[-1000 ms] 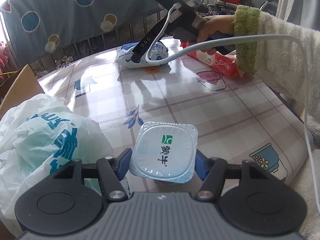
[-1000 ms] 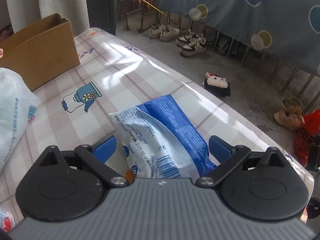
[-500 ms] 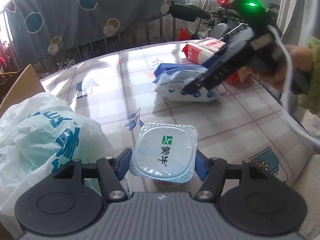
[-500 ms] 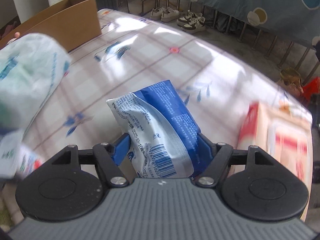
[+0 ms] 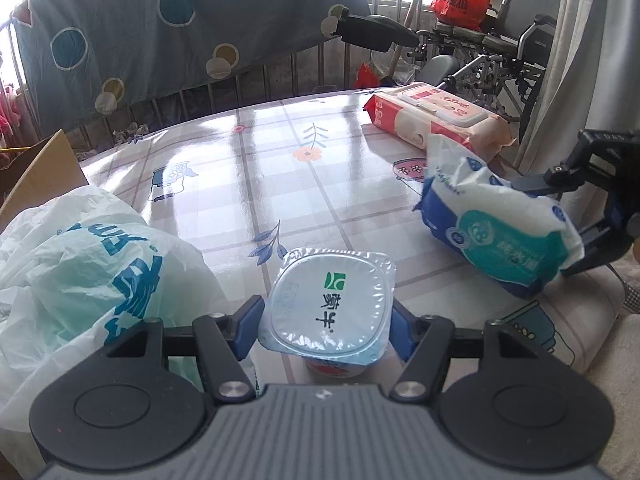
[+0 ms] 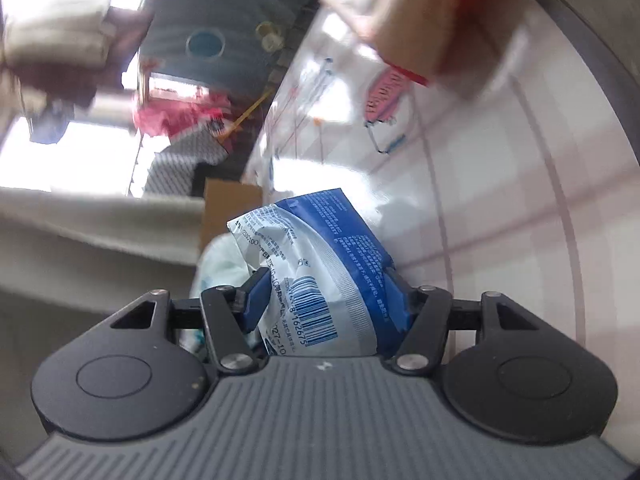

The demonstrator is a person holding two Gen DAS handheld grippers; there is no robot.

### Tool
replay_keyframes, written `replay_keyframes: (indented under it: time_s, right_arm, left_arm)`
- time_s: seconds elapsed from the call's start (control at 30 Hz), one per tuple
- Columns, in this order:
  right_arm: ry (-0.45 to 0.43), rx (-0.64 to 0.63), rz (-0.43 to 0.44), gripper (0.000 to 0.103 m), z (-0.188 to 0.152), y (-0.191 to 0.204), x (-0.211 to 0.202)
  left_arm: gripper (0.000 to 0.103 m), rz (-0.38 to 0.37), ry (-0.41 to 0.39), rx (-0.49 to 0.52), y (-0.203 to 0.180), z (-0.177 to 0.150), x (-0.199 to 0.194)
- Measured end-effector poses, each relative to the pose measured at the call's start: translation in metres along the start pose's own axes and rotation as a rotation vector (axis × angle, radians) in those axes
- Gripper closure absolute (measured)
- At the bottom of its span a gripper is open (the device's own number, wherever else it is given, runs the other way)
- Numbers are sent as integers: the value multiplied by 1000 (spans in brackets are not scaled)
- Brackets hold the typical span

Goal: Organize soft objects
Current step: 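Grasp the blue-white wipes pack with the right tool and lift it, then bring the wipes pack in the right tool beside the yogurt cup in the left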

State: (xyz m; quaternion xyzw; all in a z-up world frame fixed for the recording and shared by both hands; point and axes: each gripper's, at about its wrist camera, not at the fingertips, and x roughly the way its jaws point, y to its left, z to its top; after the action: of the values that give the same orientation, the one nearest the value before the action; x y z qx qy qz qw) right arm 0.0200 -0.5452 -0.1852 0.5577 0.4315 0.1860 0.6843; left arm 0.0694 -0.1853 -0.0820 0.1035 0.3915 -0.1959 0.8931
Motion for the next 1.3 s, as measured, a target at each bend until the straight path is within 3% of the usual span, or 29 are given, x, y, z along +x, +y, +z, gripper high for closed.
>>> replay_keyframes:
  time_s: [0.07, 0.13, 0.23, 0.33, 0.5, 0.57, 0.73, 0.93, 1.1, 1.2, 1.3]
  right_arm:
    - [-45, 142, 64, 47, -2, -28, -14]
    - [-93, 141, 54, 43, -3, -30, -29]
    - [-180, 38, -63, 27, -4, -15, -52]
    - [-254, -93, -176, 23, -6, 6, -70]
    - [-281, -281, -232, 11, -11, 42, -77]
    - [-265, -420, -301, 3, -18, 66, -62]
    - [-171, -840, -517, 3, -61, 106, -3]
    - [-24, -1270, -637, 3, -122, 131, 41]
    - [97, -1402, -718, 3, -139, 131, 75]
    - [127, -1430, -803, 3, -140, 122, 89]
    - [105, -1378, -794, 12, -134, 119, 84]
  left_arm:
    - [38, 2, -1, 4, 0, 0, 0]
    - [38, 2, 0, 7, -1, 0, 0]
    - [38, 1, 1, 2, 0, 1, 0]
    - [38, 1, 2, 3, 0, 1, 0]
    - [38, 4, 3, 7, 0, 1, 1]
    - [38, 4, 4, 7, 0, 1, 1]
    - [38, 3, 8, 12, 0, 1, 1]
    - [38, -5, 7, 6, 1, 0, 0]
    - [38, -11, 5, 5, 2, 0, 0]
    - [38, -13, 5, 4, 3, 0, 0]
    - [38, -14, 5, 3, 3, 0, 0]
